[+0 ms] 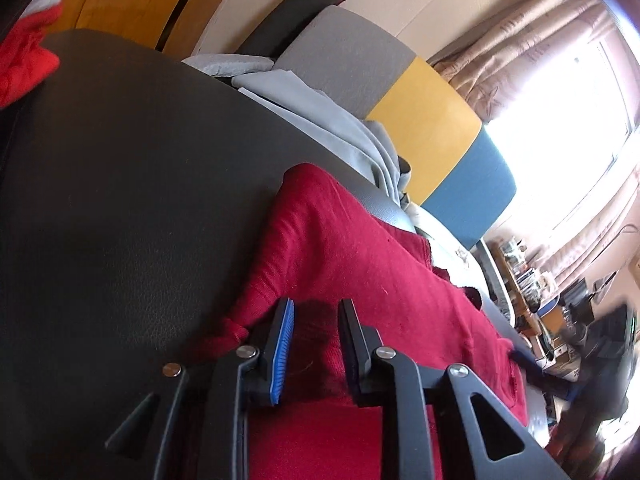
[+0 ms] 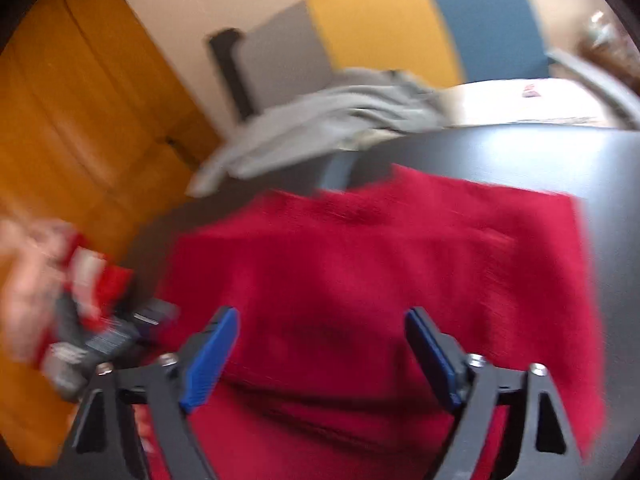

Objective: Fold clothes

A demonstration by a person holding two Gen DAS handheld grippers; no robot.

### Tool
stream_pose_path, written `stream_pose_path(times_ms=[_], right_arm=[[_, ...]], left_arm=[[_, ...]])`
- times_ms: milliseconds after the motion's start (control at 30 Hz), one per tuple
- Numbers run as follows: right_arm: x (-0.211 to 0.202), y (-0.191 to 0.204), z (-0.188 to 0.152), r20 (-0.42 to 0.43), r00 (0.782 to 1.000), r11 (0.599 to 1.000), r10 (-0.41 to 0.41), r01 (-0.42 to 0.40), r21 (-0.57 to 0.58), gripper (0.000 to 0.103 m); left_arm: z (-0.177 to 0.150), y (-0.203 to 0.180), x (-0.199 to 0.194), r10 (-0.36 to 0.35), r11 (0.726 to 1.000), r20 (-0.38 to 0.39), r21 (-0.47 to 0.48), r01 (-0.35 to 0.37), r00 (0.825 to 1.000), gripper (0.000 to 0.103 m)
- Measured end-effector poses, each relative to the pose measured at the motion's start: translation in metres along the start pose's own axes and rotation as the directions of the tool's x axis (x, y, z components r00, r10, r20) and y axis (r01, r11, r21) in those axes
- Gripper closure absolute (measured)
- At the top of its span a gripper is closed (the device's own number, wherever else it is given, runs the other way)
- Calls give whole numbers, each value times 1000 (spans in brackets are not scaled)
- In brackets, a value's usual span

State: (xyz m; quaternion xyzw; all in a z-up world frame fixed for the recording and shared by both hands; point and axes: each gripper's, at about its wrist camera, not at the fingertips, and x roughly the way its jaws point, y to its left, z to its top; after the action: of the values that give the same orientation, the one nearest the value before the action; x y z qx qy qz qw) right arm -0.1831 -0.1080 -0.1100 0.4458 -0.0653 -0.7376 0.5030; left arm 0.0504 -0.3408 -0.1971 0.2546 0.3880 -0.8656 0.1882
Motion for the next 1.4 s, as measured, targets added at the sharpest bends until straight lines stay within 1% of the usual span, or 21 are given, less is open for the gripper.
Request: stream_pose_path(times_ms=[67, 133, 167, 200, 267, 333, 433, 500, 600, 767, 800, 833, 933, 967, 1000, 1067, 1100, 1200, 1333, 1367, 1400], right_arm=[[25, 19, 25, -70, 985, 988, 157, -157, 9, 0], [71, 41, 58, -178, 947, 963, 268, -268, 28, 0], [92, 53, 69, -231, 927, 955, 295, -296, 31, 0], [113, 64, 79, -277, 912, 950, 304, -310, 22, 0], [148, 83, 95, -355, 892, 953, 280, -304, -13, 0], [186, 100, 107, -455, 855, 953, 251, -300, -38, 0], [231, 109, 110, -612, 773, 958, 168, -275, -84, 0], [246, 115, 102, -709, 679, 946, 190, -319, -52, 0], [251, 134, 89, -782, 576, 901, 239, -431, -42, 0], [275, 148, 94, -761, 553, 865, 339, -502, 21, 0], [280, 155, 97, -739, 552, 845, 386, -532, 45, 0], [287, 155, 100, -712, 563, 838, 419, -541, 66, 0], [308, 141, 98, -673, 593, 859, 443, -496, 129, 0], [311, 137, 96, -664, 613, 871, 429, -476, 123, 0], [313, 132, 94, -655, 634, 883, 412, -455, 115, 5], [305, 125, 101, -605, 695, 904, 387, -417, 99, 5], [294, 121, 106, -574, 740, 922, 349, -380, 71, 3], [255, 115, 111, -520, 783, 929, 340, -365, 58, 1], [206, 78, 87, -391, 833, 920, 391, -366, 139, 0], [194, 68, 81, -356, 844, 916, 401, -368, 160, 0], [181, 58, 75, -321, 853, 911, 410, -370, 180, 0]], left_arm=[[0, 0, -1, 1, 1000, 1, 4, -1, 1000, 80], [0, 1, -1, 0, 1000, 2, 5, 0, 1000, 80], [0, 1, 0, -2, 1000, 2, 4, 2, 1000, 80], [0, 2, -1, -6, 1000, 4, 1, 6, 1000, 80], [0, 4, 0, -14, 1000, 5, -4, 14, 1000, 80], [0, 5, 0, -22, 1000, 5, -11, 22, 1000, 80], [0, 9, 0, -43, 999, 6, -26, 43, 999, 80], [0, 10, 1, -49, 998, 7, -30, 49, 999, 80], [0, 10, 1, -53, 998, 9, -32, 53, 999, 80], [0, 10, 1, -55, 998, 12, -32, 55, 998, 80], [0, 11, 2, -54, 998, 12, -32, 55, 998, 80], [0, 11, 2, -54, 998, 13, -32, 54, 998, 80], [-1, 10, 2, -51, 998, 14, -28, 52, 999, 80], [-1, 10, 2, -48, 999, 14, -25, 48, 999, 80], [-1, 9, 2, -46, 999, 14, -23, 46, 999, 80], [-1, 10, 3, -47, 999, 13, -24, 48, 999, 80], [-2, 11, 3, -48, 999, 12, -25, 48, 999, 80], [-2, 11, 4, -47, 999, 6, -26, 48, 999, 80], [3, 11, 5, -46, 998, -21, -32, 45, 999, 78], [7, 8, 3, -27, 999, -38, -19, 26, 999, 76], [11, 2, 0, -10, 1000, -31, 8, 10, 999, 70]])
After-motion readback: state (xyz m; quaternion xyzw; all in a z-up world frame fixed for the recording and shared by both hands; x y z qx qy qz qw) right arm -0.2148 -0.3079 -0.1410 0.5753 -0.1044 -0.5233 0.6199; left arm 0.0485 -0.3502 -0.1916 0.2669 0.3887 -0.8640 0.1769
